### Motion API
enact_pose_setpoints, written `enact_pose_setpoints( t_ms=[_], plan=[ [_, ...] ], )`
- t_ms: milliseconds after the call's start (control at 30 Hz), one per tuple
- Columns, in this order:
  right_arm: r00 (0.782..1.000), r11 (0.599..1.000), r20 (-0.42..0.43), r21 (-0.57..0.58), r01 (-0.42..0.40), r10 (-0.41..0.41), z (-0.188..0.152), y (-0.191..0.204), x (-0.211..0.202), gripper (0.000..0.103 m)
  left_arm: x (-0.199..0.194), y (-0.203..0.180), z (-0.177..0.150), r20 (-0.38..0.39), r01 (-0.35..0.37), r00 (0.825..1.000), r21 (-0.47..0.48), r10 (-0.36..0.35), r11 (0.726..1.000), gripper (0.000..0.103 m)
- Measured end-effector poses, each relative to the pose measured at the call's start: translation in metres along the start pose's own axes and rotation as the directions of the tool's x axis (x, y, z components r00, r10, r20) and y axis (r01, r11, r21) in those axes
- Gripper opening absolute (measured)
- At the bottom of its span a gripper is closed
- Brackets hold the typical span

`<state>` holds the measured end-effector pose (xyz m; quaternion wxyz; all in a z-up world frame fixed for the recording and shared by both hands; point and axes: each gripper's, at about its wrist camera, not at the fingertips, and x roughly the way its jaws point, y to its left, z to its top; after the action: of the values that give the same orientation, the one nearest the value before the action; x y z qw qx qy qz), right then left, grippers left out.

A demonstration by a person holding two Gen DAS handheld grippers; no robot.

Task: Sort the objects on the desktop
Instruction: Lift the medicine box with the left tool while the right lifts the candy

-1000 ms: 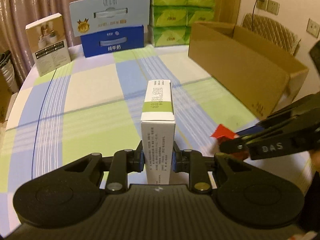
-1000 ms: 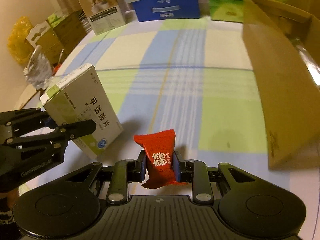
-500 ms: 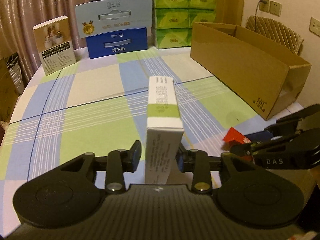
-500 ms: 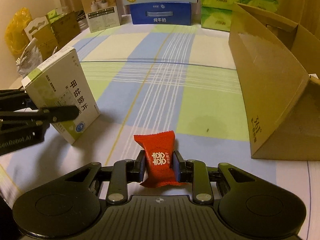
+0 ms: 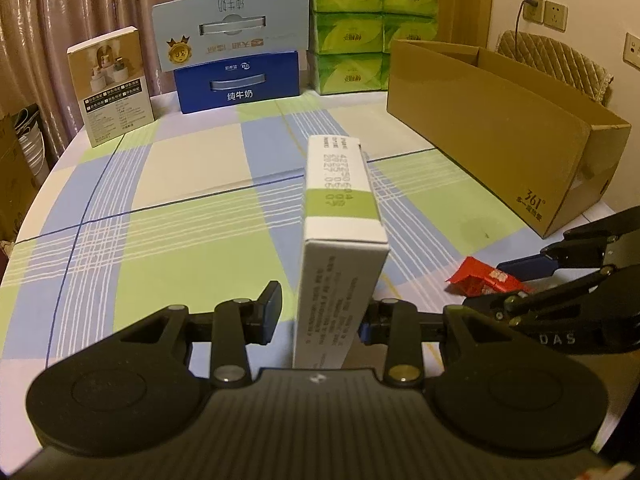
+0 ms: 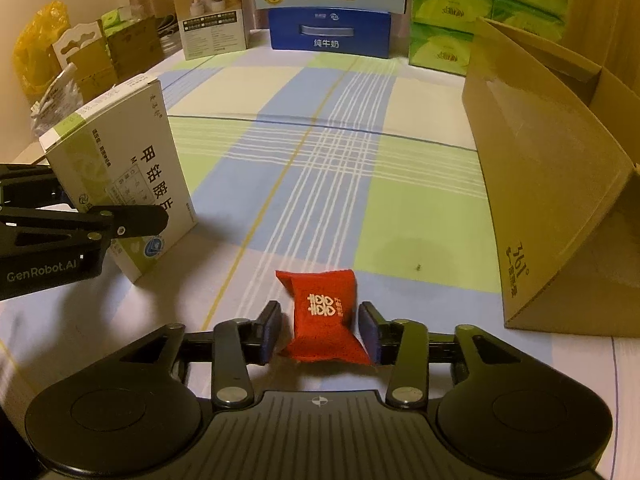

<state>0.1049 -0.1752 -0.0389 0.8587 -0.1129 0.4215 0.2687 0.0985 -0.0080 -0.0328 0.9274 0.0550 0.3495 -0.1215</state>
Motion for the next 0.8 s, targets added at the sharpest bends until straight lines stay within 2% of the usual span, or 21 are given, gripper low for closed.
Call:
enact_pose_setpoints(
  t_ms=[133,400,667,800],
  plan=[
    [1.0,1.0,0.007,0.011,0.002,-0.002,0.0003,-0.001,0.001,0.048,0.0013,-0.0005,-0.0004,0.009,0.01,1.0,-0.007,-0.01,1.0,0.032],
    [1.0,1.0,0.017,-0.019,0.015,-0.014,-0.0008,0.0024,0.0018,0.048,0.0031,-0.0001,-0.001,0.009,0.009,1.0,-0.018,-0.009,1.0,0.031],
    [1.0,1.0,0.02,-0.02,0.011,-0.011,-0.0004,0.0035,0.0022,0.043,0.0059,0.0016,-0.0009,0.005,0.009,1.0,-0.036,-0.009,0.999,0.031],
    [1.0,1.0,0.022,-0.022,0.01,-0.01,-0.0003,0.0045,0.0022,0.041,0.006,0.0001,-0.0016,0.0,0.008,1.0,-0.03,-0.008,1.0,0.023]
  ],
)
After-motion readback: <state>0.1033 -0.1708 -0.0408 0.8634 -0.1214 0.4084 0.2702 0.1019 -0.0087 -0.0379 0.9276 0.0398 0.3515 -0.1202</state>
